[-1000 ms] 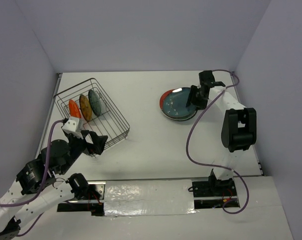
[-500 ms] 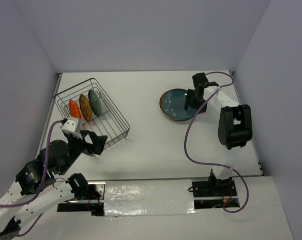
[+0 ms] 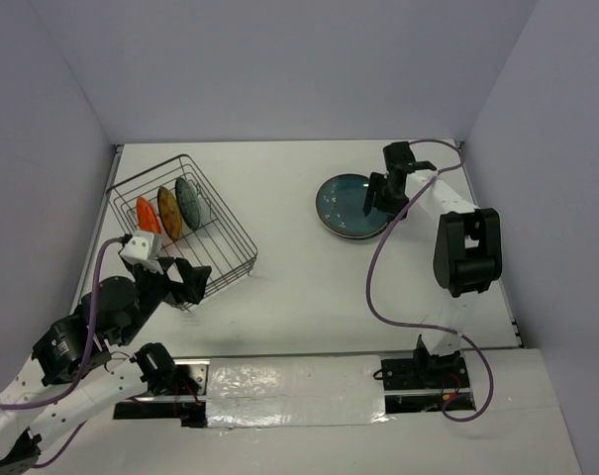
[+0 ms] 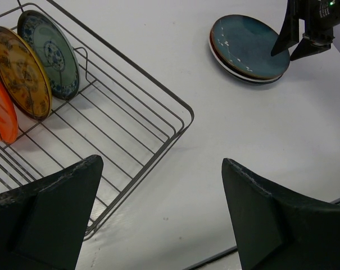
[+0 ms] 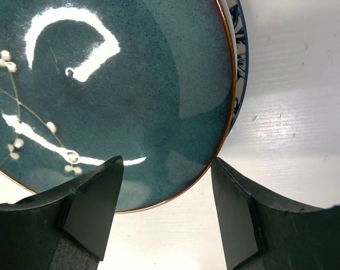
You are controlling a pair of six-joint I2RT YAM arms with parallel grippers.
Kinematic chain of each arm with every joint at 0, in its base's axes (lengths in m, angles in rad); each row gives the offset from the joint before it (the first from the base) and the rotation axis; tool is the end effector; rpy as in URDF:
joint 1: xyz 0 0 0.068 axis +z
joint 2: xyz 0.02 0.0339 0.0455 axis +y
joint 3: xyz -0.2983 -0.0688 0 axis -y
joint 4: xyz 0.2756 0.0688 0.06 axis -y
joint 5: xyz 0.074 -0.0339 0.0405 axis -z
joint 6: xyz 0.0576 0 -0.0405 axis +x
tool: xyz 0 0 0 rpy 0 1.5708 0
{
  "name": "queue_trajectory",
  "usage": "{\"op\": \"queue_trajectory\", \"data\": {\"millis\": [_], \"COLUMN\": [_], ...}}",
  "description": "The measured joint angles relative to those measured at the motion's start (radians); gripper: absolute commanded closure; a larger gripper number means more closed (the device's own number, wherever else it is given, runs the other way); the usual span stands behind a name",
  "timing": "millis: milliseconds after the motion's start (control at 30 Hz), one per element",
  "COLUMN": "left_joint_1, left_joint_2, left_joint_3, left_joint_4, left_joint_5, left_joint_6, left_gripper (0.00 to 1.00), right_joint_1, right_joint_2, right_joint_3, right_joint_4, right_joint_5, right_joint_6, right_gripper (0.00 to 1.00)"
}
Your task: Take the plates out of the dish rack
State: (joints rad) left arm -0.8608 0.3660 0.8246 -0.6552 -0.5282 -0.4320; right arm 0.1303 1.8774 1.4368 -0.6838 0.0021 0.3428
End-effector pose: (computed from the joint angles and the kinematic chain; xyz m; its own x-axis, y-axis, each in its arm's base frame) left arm 0.0764 -0.0443 0.3719 -0.2550 -0.2581 -0.9319 0.2489 0.9137 -0.3212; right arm 0.4380 0.0573 0.2159 -0.8857 0.2229 -0.4072 0.1791 0.9733 0.1433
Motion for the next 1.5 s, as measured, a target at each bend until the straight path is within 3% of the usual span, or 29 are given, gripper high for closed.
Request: {"op": "queue_trajectory", "data": {"millis": [300, 533, 567, 600, 700, 833, 967, 1067, 1233, 1367, 1500], "left_joint_1": [0.000, 0.000, 0.001, 0.002, 0.029, 0.190, 0.345, 0.491, 0.763, 0.841, 0.909], "left_joint_2": [0.029, 0.126, 0.158, 0.192, 0.296, 0.410, 0.488, 0.585, 0.848, 1.030, 1.130], "left_joint_3": [0.000, 0.041, 0.054, 0.064, 0.080, 0.084, 0.123, 0.226, 0.445, 0.540, 0.513], "left_joint_4": [-0.014, -0.125, -0.147, -0.165, -0.198, -0.196, -0.190, -0.163, -0.068, -0.039, -0.014], "left_joint_5": [-0.030, -0.221, -0.254, -0.282, -0.326, -0.302, -0.267, -0.210, -0.037, 0.039, 0.108], "left_joint_6": [-0.022, -0.151, -0.177, -0.201, -0.242, -0.260, -0.279, -0.264, -0.199, -0.189, -0.173], "left_gripper": [0.01, 0.00, 0.00, 0.01, 0.00, 0.01, 0.06, 0.18, 0.23, 0.28, 0.30], "right_joint_1": [-0.006, 0.008, 0.018, 0.035, 0.094, 0.193, 0.284, 0.336, 0.366, 0.367, 0.367], "right_joint_2": [-0.037, -0.351, -0.421, -0.497, -0.697, -0.840, -0.857, -0.881, -1.009, -1.109, -1.177], "right_joint_3": [-0.040, -0.149, -0.164, -0.183, -0.267, -0.380, -0.462, -0.570, -0.719, -0.789, -0.848], "right_joint_4": [0.036, 0.042, 0.052, 0.071, 0.160, 0.243, 0.274, 0.282, 0.283, 0.298, 0.305], "right_joint_5": [0.003, 0.130, 0.139, 0.137, 0.066, -0.042, -0.072, -0.087, -0.114, -0.123, -0.145], "right_joint_6": [0.006, 0.014, 0.013, 0.010, 0.001, 0.000, 0.003, 0.013, 0.035, 0.051, 0.062], "right_gripper": [0.30, 0.28, 0.25, 0.07, 0.02, 0.02, 0.02, 0.02, 0.02, 0.03, 0.03]}}
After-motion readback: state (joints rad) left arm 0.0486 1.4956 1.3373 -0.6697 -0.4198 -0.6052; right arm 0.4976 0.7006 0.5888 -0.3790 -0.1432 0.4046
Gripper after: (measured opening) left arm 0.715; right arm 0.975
